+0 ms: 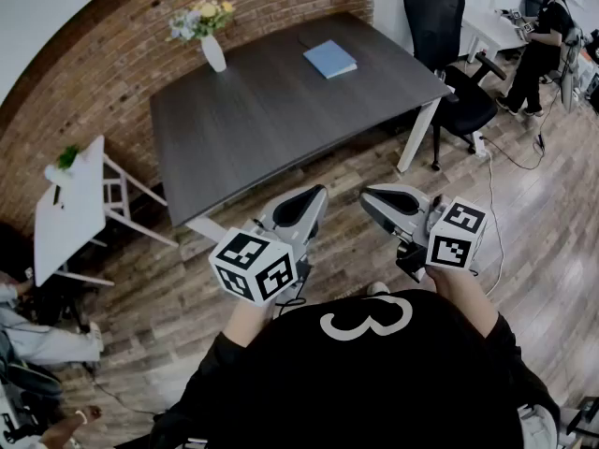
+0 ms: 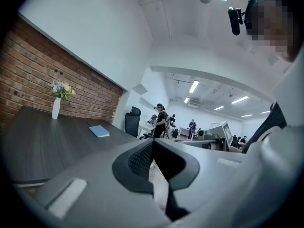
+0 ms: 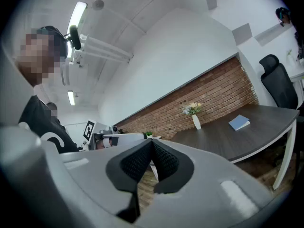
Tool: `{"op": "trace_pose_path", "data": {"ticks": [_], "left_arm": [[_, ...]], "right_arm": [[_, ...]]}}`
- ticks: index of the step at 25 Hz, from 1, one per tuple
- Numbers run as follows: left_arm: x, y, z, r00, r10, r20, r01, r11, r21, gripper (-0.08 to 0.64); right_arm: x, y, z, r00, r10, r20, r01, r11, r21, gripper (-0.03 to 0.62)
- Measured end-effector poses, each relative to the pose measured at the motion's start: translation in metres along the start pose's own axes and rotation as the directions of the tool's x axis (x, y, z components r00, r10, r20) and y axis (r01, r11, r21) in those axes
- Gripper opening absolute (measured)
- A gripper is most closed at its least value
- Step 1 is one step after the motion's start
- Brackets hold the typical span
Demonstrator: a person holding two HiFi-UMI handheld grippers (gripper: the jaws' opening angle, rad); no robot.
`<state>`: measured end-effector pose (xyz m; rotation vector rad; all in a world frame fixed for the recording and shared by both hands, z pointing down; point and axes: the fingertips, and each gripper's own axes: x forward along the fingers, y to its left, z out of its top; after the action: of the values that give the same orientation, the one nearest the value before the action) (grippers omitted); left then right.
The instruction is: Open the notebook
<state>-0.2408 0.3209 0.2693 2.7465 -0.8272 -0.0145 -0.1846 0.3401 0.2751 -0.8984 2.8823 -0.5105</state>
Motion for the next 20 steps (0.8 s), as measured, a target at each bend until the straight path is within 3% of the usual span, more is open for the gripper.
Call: {"op": "trace_pose_path", "data": {"ticks": [11,16,20], "left_arm": [[0.001,-0.004,-0.007,1.0,-0.016,-0.022,0.017,1.0,0.011,0.014],[0.014,-0.004,-0.016,0.998,-0.028,-0.05,0.028,1.0,0.0,0.014],[0.029,0.0,-0.02,0.997,-0.024,-0.072,0.024,1.0,-0.002,0.014]], "right_arm": [[-0.004,0.0,0.001,1.0,-0.022,0.004,0.022,1.0,-0.009,0.0],[-0.011,-0.02,-0.005,0.996,-0.089,-0.009,0.089,0.996,0.025,0.002],[-0.014,-0.037,-0.005,0.996,-0.085,0.012,0.085,0.995,0.047,0.002]]}}
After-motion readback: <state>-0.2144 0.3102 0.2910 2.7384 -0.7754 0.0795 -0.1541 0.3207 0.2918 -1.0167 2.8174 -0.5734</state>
